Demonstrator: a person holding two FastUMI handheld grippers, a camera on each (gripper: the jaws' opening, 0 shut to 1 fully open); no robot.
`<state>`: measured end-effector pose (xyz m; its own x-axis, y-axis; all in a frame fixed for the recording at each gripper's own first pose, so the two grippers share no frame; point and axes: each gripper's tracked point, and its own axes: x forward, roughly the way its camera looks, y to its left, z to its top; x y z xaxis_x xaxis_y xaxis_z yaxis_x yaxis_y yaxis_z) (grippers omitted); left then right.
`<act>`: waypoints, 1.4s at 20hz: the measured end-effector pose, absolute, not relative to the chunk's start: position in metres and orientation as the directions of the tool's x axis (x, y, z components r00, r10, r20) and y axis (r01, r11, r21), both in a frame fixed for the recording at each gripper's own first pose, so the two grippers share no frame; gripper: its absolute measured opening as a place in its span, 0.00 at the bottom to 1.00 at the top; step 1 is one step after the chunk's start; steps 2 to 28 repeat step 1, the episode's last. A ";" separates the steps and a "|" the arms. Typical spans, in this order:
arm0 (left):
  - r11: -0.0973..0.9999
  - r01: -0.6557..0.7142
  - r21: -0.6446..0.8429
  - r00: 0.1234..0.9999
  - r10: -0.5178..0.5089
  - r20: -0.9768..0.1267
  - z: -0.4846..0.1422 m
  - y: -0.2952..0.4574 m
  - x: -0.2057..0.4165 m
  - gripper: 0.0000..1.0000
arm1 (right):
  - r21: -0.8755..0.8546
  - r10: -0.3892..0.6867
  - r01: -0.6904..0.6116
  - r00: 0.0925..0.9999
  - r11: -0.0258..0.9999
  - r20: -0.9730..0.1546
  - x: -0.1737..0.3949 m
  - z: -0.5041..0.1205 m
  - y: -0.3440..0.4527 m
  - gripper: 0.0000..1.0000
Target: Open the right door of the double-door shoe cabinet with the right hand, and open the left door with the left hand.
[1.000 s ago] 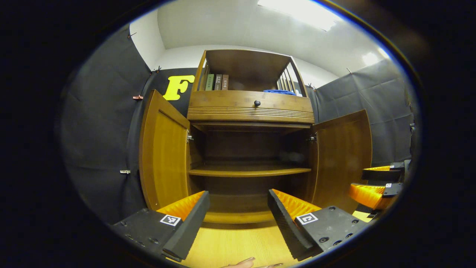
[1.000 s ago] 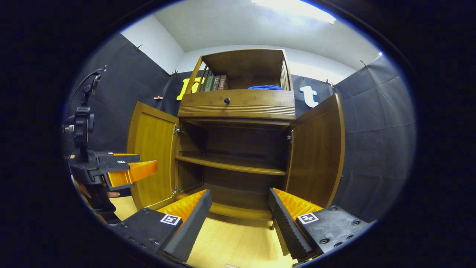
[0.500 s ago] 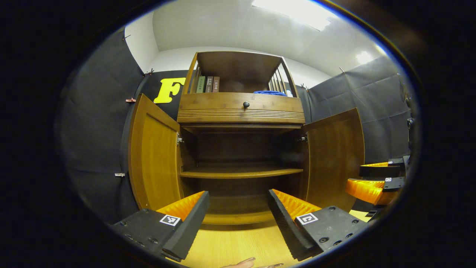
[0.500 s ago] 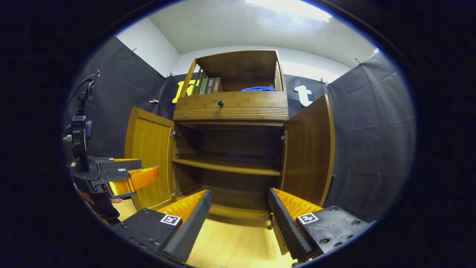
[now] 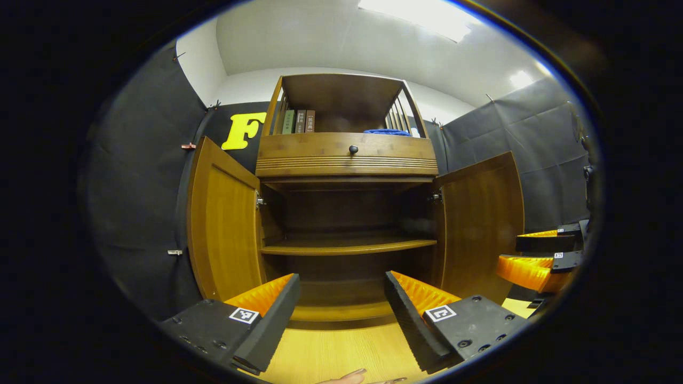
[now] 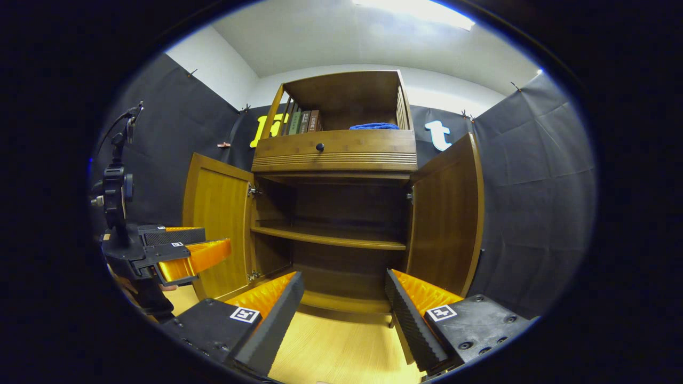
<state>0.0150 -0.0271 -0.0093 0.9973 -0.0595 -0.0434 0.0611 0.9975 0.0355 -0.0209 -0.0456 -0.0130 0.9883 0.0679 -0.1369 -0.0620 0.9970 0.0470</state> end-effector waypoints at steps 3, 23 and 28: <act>0.997 0.065 0.033 0.997 -0.064 -0.044 -0.009 -0.028 0.015 0.96 | 0.047 0.069 -0.063 0.988 0.997 -0.137 -0.021 -0.013 -0.046 0.96; 0.997 0.065 0.033 0.997 -0.064 -0.044 -0.009 -0.028 0.015 0.96 | 0.047 0.069 -0.063 0.988 0.997 -0.137 -0.021 -0.013 -0.046 0.96; 0.997 0.065 0.033 0.997 -0.064 -0.044 -0.009 -0.028 0.015 0.96 | 0.047 0.069 -0.063 0.988 0.997 -0.137 -0.021 -0.013 -0.046 0.96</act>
